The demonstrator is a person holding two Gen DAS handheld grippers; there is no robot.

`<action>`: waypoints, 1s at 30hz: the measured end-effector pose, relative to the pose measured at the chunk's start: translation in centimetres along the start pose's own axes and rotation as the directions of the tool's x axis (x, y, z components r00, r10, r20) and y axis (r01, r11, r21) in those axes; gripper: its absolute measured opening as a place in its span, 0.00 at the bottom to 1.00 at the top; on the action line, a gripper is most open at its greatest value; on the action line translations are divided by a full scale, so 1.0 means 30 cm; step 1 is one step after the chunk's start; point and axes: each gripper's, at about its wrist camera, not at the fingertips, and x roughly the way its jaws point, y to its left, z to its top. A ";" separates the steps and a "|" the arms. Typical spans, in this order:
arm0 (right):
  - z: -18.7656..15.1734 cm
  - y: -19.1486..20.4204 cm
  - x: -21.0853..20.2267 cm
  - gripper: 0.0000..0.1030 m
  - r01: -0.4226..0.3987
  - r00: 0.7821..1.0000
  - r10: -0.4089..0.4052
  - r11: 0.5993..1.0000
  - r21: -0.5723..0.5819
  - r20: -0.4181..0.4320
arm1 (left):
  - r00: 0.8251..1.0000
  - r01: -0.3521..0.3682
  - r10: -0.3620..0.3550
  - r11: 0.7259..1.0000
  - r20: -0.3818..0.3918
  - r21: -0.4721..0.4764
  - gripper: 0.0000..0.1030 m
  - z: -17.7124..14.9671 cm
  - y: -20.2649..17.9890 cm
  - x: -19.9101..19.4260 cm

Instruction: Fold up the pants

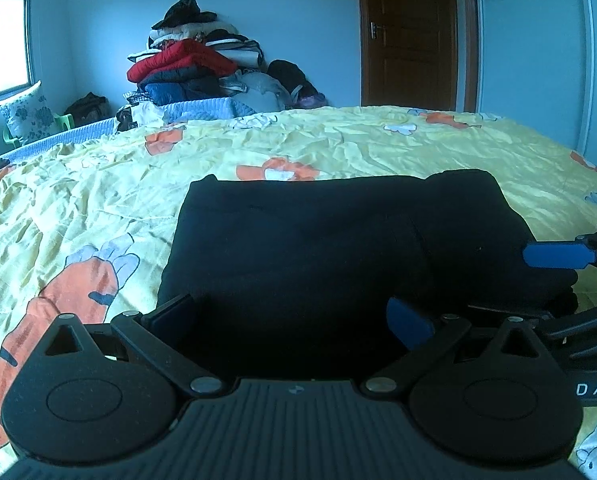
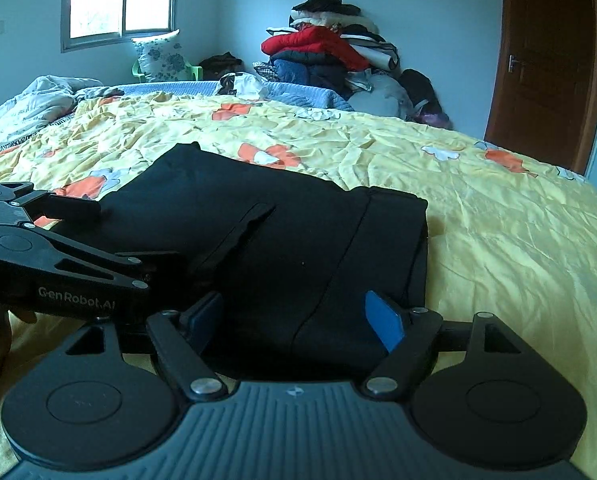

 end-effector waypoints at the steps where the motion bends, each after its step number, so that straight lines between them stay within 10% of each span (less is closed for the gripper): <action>1: 0.000 -0.001 0.000 0.76 0.000 1.000 0.000 1.000 0.000 0.000 | 1.000 -0.001 0.001 1.000 0.000 0.001 1.00 0.000 0.000 -0.001; 30: -0.118 0.122 -0.138 1.00 0.151 0.984 -0.136 0.980 0.132 -0.114 | 0.997 -0.048 0.047 0.999 -0.063 -0.018 1.00 -0.163 0.067 -0.218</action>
